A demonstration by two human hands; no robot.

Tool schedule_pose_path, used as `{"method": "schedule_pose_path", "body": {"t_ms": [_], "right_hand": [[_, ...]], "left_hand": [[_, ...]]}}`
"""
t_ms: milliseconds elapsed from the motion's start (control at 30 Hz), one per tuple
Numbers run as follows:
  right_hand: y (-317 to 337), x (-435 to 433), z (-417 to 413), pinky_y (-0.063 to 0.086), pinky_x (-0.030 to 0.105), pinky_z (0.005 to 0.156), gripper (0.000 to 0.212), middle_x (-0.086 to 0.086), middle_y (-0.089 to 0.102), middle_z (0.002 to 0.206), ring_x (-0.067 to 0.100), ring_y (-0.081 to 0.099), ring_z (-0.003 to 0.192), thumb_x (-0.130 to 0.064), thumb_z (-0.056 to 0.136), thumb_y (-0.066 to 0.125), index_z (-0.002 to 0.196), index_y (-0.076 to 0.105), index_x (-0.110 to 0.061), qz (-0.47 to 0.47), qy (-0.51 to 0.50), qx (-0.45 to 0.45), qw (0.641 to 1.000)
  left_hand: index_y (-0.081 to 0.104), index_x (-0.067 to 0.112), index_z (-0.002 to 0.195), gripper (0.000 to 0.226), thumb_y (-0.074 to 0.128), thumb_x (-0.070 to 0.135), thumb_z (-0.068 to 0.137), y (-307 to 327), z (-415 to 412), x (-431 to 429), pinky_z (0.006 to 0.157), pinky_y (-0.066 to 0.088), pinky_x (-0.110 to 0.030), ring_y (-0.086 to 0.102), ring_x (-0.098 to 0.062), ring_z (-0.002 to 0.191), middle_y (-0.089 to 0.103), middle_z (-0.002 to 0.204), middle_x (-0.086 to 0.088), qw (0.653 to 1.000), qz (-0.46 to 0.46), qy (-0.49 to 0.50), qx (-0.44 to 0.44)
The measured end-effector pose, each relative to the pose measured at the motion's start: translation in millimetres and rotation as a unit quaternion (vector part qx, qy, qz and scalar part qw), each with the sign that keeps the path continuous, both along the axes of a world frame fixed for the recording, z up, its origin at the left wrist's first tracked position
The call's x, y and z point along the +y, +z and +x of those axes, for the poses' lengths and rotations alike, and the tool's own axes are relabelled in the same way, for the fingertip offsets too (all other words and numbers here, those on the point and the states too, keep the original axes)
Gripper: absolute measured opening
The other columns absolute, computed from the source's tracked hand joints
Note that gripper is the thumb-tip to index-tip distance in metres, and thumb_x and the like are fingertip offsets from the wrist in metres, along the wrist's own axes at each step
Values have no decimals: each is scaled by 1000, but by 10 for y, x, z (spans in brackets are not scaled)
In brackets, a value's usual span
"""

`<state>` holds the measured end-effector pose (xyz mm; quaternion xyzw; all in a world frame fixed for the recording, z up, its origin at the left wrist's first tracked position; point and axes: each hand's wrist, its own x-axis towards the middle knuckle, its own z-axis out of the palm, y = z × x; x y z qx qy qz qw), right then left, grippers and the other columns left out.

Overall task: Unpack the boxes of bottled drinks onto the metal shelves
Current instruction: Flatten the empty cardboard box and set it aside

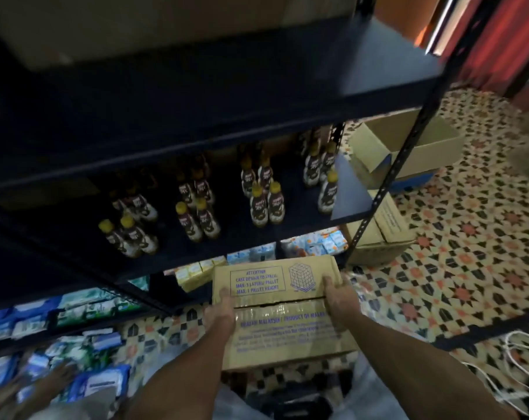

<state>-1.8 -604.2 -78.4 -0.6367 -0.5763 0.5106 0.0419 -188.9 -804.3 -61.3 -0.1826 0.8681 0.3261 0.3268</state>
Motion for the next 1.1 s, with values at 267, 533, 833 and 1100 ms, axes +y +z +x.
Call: {"method": "schedule_pose_path", "body": {"t_ms": [267, 533, 833, 1100], "right_hand": [[1638, -131, 689, 49, 46, 96, 76, 20, 58, 132, 40, 58, 116, -63, 93, 53, 144, 44, -8, -45, -128, -17, 991], [2157, -91, 1427, 43, 43, 103, 69, 22, 56, 133, 39, 54, 122, -56, 100, 46, 142, 44, -2, -46, -211, -63, 974], [2251, 77, 2260, 41, 40, 104, 72, 22, 52, 143, 39, 51, 129, -53, 98, 54, 145, 43, 0, -45, -419, -47, 906], [2265, 334, 3415, 42, 43, 103, 80, 22, 50, 145, 40, 51, 129, -60, 96, 53, 148, 39, -1, -62, -520, -40, 851]], "left_hand": [[37, 3, 148, 95, 38, 77, 88, 1642, 278, 360, 108, 38, -49, 46, -41, 130, 43, 147, -22, 995, -40, -91, -1], [48, 5, 143, 91, 32, 77, 88, 2294, 615, 1111, 107, 42, -45, 53, -38, 125, 52, 142, -19, 962, -13, -271, 9], [47, 5, 141, 72, 46, 61, 96, 2470, 1398, 2331, 101, 41, -45, 51, -40, 123, 52, 136, -21, 901, 10, -434, 21], [43, 1, 143, 91, 45, 73, 87, 2476, 2672, 3294, 107, 41, -51, 47, -41, 129, 48, 143, -21, 846, 7, -533, -2]]}}
